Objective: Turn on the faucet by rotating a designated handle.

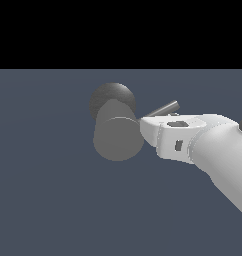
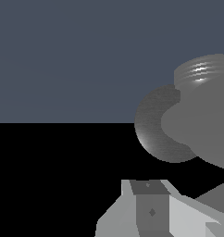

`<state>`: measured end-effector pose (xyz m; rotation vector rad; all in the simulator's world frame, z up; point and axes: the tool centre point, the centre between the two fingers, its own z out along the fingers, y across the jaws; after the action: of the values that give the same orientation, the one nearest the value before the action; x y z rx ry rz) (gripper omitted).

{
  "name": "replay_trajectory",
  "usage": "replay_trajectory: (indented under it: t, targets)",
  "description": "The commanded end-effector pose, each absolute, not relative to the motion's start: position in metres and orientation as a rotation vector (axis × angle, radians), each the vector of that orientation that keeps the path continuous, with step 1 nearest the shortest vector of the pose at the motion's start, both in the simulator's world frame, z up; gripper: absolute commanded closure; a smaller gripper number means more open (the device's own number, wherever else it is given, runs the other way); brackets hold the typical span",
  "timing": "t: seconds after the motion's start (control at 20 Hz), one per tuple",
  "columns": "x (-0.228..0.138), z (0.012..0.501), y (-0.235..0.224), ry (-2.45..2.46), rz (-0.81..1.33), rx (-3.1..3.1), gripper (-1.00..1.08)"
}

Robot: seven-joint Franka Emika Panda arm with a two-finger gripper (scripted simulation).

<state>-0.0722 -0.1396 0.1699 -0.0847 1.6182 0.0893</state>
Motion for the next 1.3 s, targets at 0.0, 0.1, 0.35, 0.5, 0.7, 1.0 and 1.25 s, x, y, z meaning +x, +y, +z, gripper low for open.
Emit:
replay_trajectory:
  t: [0.0, 0.1, 0.35, 0.5, 0.7, 1.0, 1.25]
  targets:
    - [-0.069, 0.199, -0.135, 1.571, 0.082, -0.096, 1.08]
    - [-0.072, 0.17, -0.139, 1.622, 0.086, -0.084, 1.08]
    - [-0.072, 0.188, -0.129, 1.611, 0.085, -0.086, 1.08]
    - [-0.072, 0.198, -0.123, 1.604, 0.084, -0.088, 1.08]
    - [-0.073, 0.212, -0.115, 1.595, 0.084, -0.09, 1.08]
    - [-0.073, 0.234, -0.103, 1.582, 0.082, -0.093, 1.08]
    - [-0.074, 0.251, -0.094, 1.57, 0.081, -0.096, 1.08]
